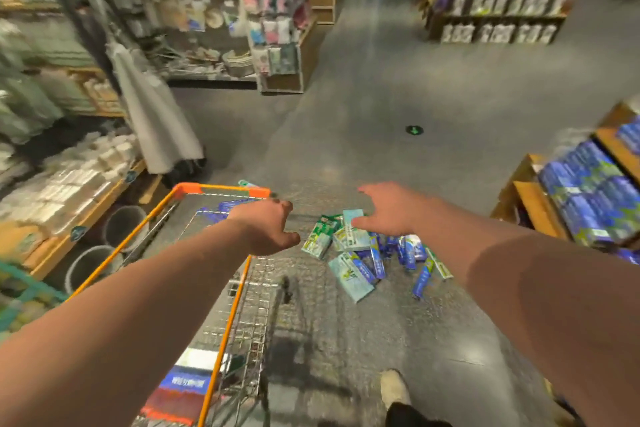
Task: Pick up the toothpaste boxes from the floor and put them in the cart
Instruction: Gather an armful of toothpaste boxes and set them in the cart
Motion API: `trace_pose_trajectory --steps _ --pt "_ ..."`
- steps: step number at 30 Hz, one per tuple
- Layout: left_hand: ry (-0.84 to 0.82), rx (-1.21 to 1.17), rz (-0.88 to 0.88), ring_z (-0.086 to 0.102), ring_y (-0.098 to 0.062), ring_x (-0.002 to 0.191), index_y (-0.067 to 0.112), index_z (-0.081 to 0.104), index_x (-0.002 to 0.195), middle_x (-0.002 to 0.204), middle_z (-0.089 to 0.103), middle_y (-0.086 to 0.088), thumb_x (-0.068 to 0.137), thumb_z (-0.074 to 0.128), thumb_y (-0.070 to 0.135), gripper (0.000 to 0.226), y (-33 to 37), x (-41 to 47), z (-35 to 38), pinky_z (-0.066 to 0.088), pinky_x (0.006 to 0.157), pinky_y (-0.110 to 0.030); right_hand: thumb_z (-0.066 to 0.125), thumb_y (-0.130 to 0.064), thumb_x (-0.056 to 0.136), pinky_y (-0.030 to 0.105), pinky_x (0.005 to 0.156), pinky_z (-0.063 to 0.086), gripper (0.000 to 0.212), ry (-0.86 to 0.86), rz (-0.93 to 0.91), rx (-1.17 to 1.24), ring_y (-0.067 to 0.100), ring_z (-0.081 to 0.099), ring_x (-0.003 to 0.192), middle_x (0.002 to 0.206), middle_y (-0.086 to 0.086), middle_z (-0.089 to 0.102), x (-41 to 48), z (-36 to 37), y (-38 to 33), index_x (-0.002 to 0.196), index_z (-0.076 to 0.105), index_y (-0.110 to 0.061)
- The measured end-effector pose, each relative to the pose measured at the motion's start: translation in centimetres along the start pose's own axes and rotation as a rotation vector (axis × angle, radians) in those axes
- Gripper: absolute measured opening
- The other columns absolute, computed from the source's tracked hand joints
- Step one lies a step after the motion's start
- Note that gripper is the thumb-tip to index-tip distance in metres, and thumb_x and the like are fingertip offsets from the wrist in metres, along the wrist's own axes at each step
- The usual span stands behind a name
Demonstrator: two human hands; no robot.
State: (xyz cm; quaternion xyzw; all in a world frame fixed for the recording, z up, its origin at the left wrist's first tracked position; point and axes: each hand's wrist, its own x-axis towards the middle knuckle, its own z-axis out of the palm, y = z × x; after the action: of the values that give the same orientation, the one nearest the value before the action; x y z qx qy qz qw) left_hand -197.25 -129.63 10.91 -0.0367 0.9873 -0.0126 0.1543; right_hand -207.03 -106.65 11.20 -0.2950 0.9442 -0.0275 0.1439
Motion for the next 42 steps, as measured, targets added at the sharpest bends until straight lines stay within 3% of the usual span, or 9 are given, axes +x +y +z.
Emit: trace_pose_trajectory --steps 13,18,21,24,29,33,37,40,42 --pt "-0.125 0.077 0.109 0.057 -0.027 0.125 0.022 0.043 0.146 0.142 0.055 -0.005 0.093 0.055 0.060 0.066 9.1 19.2 -0.8 0.048 0.099 -0.041 0.060 -0.050 0.094 0.036 0.107 0.040 0.075 -0.056 0.114 0.091 0.029 0.045 0.136 0.151 0.011 0.045 8.2 0.6 17.3 0.154 0.032 -0.012" --pt "-0.184 0.057 0.088 0.059 -0.026 0.118 0.022 0.037 0.152 0.139 0.055 -0.006 0.096 0.053 0.060 0.070 10.5 27.4 -0.8 0.049 0.088 -0.038 0.059 -0.053 0.092 0.045 0.100 0.047 0.068 -0.115 0.131 0.111 0.032 0.053 0.123 0.138 0.014 0.054 16.5 1.1 22.6 0.143 0.044 -0.011" --pt "-0.209 0.042 0.089 0.060 -0.026 0.111 0.021 0.040 0.147 0.134 0.057 -0.006 0.096 0.052 0.058 0.064 10.3 32.1 -0.4 0.049 0.083 -0.036 0.058 -0.051 0.093 0.040 0.097 0.048 0.064 -0.156 0.141 0.130 0.034 0.055 0.121 0.135 0.016 0.056 21.1 1.9 24.6 0.140 0.045 -0.008" --pt "-0.246 0.032 0.118 0.059 -0.028 0.116 0.017 0.040 0.148 0.138 0.055 -0.009 0.098 0.051 0.054 0.063 9.7 37.1 0.7 0.047 0.084 -0.035 0.057 -0.052 0.092 0.039 0.094 0.049 0.061 -0.198 0.160 0.151 0.034 0.057 0.117 0.130 0.018 0.059 25.8 3.4 26.0 0.132 0.049 -0.007" --pt "-0.334 -0.023 0.197 0.051 -0.031 0.129 0.013 0.044 0.146 0.146 0.051 -0.013 0.098 0.056 0.046 0.059 7.7 47.5 4.7 0.043 0.098 -0.037 0.055 -0.048 0.096 0.039 0.099 0.046 0.061 -0.272 0.266 0.201 0.033 0.054 0.123 0.136 0.015 0.056 32.7 6.7 28.1 0.143 0.043 -0.011" --pt "-0.365 0.006 0.242 0.057 -0.029 0.123 0.020 0.048 0.142 0.140 0.056 -0.007 0.095 0.056 0.055 0.059 6.1 56.5 8.8 0.048 0.093 -0.039 0.053 -0.050 0.096 0.037 0.088 0.048 0.052 -0.319 0.394 0.215 0.034 0.059 0.112 0.126 0.013 0.061 38.6 10.7 30.0 0.134 0.050 -0.014" --pt "-0.408 -0.003 0.229 0.056 -0.029 0.126 0.022 0.045 0.145 0.143 0.055 -0.005 0.095 0.055 0.058 0.063 4.7 65.0 13.6 0.048 0.098 -0.044 0.054 -0.043 0.093 0.036 0.074 0.052 0.038 -0.322 0.466 0.263 0.033 0.064 0.091 0.106 0.011 0.066 45.3 15.5 32.3 0.118 0.056 -0.014" --pt "-0.413 -0.037 0.209 0.061 -0.030 0.116 0.022 0.052 0.138 0.131 0.060 -0.006 0.094 0.058 0.053 0.055 4.5 70.9 17.8 0.051 0.093 -0.044 0.048 -0.049 0.079 0.043 0.088 0.053 0.052 -0.311 0.491 0.277 0.033 0.063 0.106 0.119 0.008 0.065 50.8 20.3 34.9 0.122 0.055 -0.019" --pt "-0.436 -0.040 0.192 0.062 -0.030 0.106 0.020 0.054 0.133 0.120 0.061 -0.008 0.094 0.059 0.050 0.049 5.1 74.6 21.1 0.053 0.086 -0.043 0.052 -0.045 0.085 0.045 0.096 0.049 0.053 -0.316 0.503 0.289 0.034 0.058 0.118 0.130 0.011 0.059 54.5 24.1 37.0 0.130 0.051 -0.016"
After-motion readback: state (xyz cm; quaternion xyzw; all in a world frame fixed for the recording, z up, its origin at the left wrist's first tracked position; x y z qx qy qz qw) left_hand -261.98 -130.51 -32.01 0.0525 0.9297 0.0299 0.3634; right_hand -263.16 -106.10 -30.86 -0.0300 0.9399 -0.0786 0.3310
